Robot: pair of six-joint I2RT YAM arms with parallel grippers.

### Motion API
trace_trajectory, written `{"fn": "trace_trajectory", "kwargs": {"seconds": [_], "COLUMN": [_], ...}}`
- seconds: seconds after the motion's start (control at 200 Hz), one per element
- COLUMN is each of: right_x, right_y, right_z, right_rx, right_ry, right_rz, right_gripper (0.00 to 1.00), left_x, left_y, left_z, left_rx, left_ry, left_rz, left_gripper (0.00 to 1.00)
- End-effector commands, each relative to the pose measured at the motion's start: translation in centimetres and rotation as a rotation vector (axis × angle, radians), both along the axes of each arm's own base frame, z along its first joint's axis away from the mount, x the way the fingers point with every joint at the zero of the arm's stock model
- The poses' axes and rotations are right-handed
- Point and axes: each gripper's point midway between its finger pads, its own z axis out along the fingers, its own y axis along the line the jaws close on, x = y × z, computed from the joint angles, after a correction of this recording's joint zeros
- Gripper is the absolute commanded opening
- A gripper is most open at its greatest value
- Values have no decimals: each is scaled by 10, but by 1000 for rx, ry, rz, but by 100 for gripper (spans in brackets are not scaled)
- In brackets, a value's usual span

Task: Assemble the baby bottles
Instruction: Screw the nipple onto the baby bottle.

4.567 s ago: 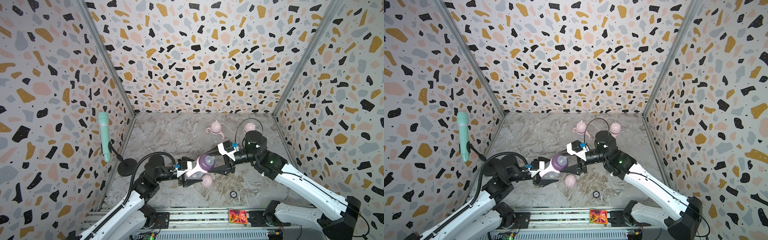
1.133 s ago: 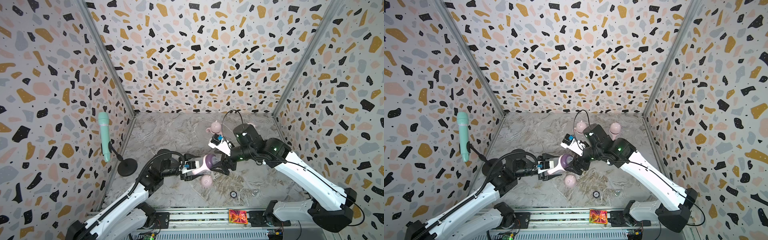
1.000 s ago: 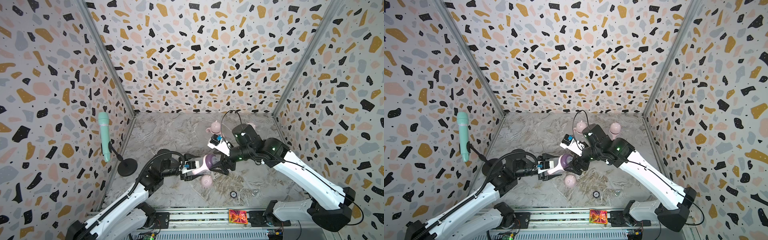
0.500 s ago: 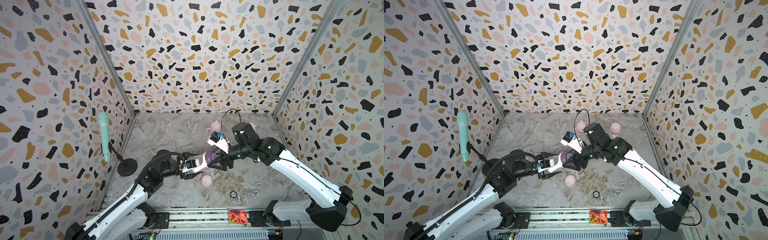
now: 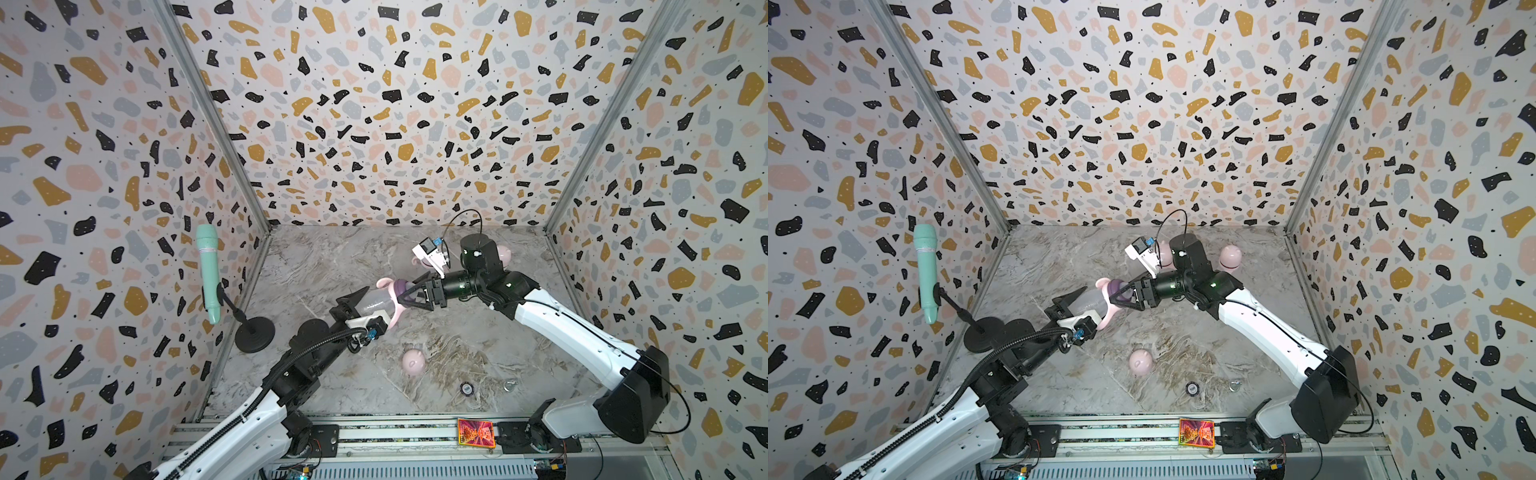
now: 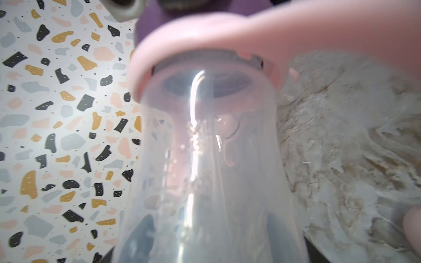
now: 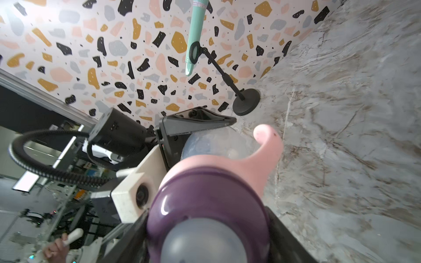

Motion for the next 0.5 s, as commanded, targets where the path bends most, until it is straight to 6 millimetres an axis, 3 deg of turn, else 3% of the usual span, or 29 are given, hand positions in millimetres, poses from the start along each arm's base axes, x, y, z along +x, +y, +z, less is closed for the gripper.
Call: {"fn": "trace_trajectory", "kwargs": {"seconds": [0.0, 0.08, 0.17, 0.31, 0.416, 0.496], "right_x": [-25, -17, -1, 12, 6, -5], "right_y": [-3, -2, -6, -27, -47, -63], "right_z": [42, 46, 39, 31, 40, 49], "right_rx": [129, 141, 49, -156, -221, -241], "right_ry": [237, 249, 145, -146, -314, -423], "right_rz": [120, 89, 15, -70, -100, -108], "right_gripper": [0, 0, 42, 80, 97, 99], "left_x": [21, 23, 23, 21, 18, 12], "left_y": [53, 54, 51, 42, 28, 10], "left_z": [36, 29, 24, 23, 19, 16], "left_rx": [-53, -8, 12, -28, -65, -76], "left_ry": [-164, -164, -151, -124, -57, -8], "left_rz": [320, 346, 345, 290, 211, 103], "left_gripper": [13, 14, 14, 14, 13, 12]}}
